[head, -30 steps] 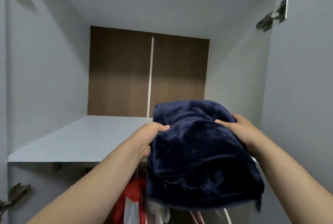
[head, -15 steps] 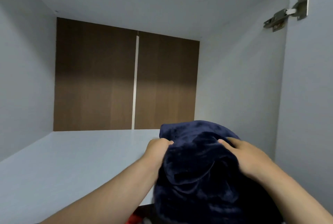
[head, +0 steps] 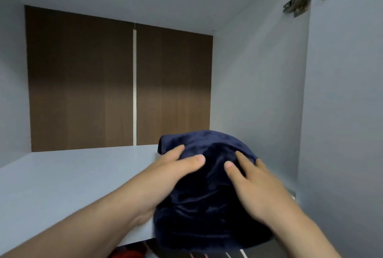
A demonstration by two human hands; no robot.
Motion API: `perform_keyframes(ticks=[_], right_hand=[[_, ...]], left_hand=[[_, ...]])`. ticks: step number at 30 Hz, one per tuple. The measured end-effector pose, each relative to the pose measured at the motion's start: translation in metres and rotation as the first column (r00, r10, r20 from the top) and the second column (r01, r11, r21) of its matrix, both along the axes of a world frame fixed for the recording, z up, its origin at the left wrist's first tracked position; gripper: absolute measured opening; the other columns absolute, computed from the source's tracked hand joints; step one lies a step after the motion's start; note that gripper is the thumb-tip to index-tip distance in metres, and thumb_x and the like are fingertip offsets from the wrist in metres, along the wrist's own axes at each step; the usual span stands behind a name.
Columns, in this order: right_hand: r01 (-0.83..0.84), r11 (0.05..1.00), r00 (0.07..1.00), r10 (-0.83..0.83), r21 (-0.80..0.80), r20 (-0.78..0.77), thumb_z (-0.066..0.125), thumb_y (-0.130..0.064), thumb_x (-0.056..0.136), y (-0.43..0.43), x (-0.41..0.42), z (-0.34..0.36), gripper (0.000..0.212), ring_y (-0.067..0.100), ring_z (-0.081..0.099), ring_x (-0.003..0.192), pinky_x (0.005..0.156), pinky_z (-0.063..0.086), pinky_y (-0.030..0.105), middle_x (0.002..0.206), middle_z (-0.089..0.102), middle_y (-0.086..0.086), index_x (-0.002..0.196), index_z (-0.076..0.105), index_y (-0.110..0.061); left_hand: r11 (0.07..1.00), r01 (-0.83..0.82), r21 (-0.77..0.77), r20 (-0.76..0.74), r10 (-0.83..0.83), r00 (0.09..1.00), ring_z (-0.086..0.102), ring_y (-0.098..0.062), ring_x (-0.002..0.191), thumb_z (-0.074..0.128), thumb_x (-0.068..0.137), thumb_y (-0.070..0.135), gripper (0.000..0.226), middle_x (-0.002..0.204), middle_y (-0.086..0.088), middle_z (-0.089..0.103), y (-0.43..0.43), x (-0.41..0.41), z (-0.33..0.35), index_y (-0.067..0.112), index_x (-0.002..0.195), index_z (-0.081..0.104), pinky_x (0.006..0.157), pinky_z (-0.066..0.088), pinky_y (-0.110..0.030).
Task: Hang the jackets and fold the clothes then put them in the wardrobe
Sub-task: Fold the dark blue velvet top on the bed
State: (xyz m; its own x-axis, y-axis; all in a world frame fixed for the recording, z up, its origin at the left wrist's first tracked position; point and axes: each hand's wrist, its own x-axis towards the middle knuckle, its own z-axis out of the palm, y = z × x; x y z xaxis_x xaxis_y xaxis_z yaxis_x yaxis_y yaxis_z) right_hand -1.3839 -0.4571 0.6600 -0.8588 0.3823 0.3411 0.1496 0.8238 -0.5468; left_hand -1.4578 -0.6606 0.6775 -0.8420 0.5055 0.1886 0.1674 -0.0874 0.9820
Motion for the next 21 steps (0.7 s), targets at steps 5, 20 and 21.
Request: perform_keyframes(ticks=[5,20,21], right_hand=[[-0.053,0.996,0.996,0.058,-0.068,0.068,0.023,-0.076,0.089,0.019,-0.035,0.005,0.070,0.021,0.000,0.155,0.124,0.013,0.046,0.168,0.004,-0.001,0.154,0.010,-0.053],[-0.087,0.996,0.954,0.093,-0.034,0.284,0.023,-0.078,0.092,0.078,-0.190,0.001,0.074,0.033,-0.012,0.153,0.122,0.000,0.056,0.166,-0.017,0.003,0.152,-0.010,-0.052],[-0.089,0.995,0.953,0.096,-0.039,0.288,0.024,-0.078,0.091,0.079,-0.198,0.001,0.074,0.032,-0.012,0.153,0.122,-0.001,0.056,0.166,-0.017,0.003,0.152,-0.009,-0.052]], left_hand=[[0.988,-0.024,-0.151,-0.077,0.012,0.997,0.049,-0.003,0.122,0.072,0.068,0.068,0.092,0.145,0.020,0.044,0.015,-0.024,-0.003,0.043,0.148,0.035,0.100,0.040,-0.024],[0.762,-0.305,-0.571,-0.390,0.074,0.918,0.023,-0.024,0.149,0.043,0.094,0.063,0.080,0.164,-0.005,0.015,0.071,-0.191,-0.028,0.038,0.157,0.000,0.121,0.022,-0.041],[0.762,-0.308,-0.570,-0.389,0.080,0.918,0.024,-0.024,0.148,0.042,0.095,0.062,0.079,0.163,-0.005,0.016,0.073,-0.198,-0.029,0.038,0.157,0.001,0.121,0.023,-0.042]])
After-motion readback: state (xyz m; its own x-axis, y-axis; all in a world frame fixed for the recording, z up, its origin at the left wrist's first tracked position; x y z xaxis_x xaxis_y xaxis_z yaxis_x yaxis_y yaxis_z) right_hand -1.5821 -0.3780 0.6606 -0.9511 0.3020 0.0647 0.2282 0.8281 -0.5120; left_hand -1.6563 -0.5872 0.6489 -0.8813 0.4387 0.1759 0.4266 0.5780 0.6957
